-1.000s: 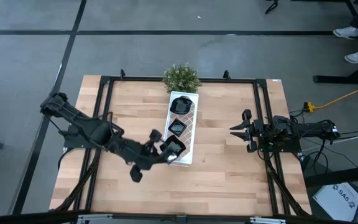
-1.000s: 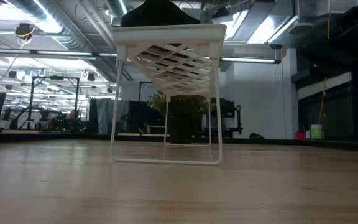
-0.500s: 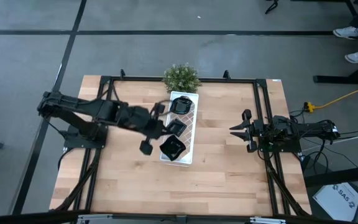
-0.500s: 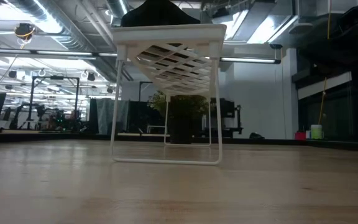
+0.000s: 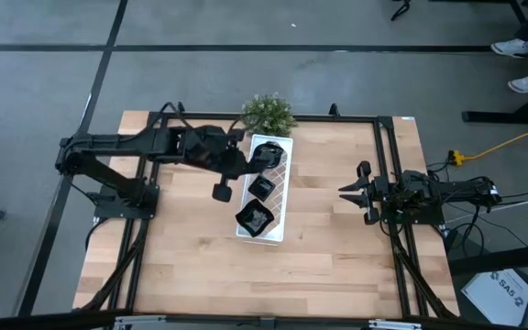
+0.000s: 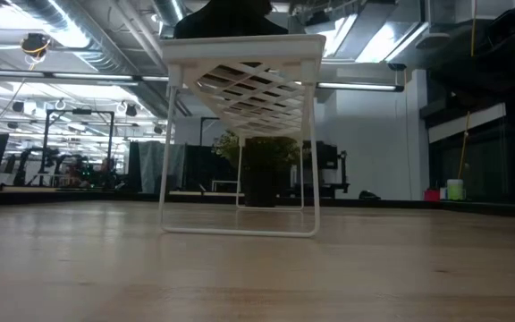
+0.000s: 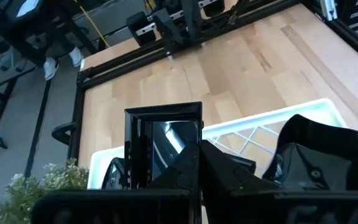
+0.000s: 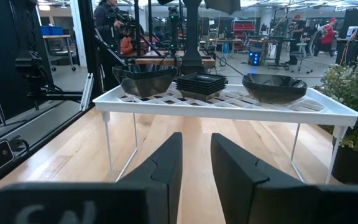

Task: Pick & Place Mini shaped plates
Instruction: Stack the square plate on top of the square plate on the shelf

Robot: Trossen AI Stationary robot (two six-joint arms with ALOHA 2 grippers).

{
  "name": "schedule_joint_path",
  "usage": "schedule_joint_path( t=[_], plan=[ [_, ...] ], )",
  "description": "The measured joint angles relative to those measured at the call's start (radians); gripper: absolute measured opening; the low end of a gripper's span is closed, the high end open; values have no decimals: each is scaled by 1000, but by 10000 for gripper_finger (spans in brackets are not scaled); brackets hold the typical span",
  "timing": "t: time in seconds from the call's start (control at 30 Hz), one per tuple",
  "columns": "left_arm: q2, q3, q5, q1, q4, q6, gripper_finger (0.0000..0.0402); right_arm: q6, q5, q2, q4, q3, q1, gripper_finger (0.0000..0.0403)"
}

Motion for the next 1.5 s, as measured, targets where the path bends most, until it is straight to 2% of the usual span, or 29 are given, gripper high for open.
schedule_joint_path(
  t=[0.6, 0.77, 0.93, 1.17, 1.5],
  plan=[
    [0, 0, 4, 96, 0, 8, 2, 0, 0, 0, 0, 0, 0, 85],
    [2, 0, 80, 123, 0, 8, 2, 0, 0, 0, 0, 0, 0, 85],
    [36, 0, 113, 132, -15, 8, 2, 0, 0, 0, 0, 0, 0, 85],
    [115, 0, 117, 77, -23, 8, 2, 0, 0, 0, 0, 0, 0, 85],
    [150, 0, -3, -36, -50, -3, 2, 0, 0, 0, 0, 0, 0, 85]
  ],
)
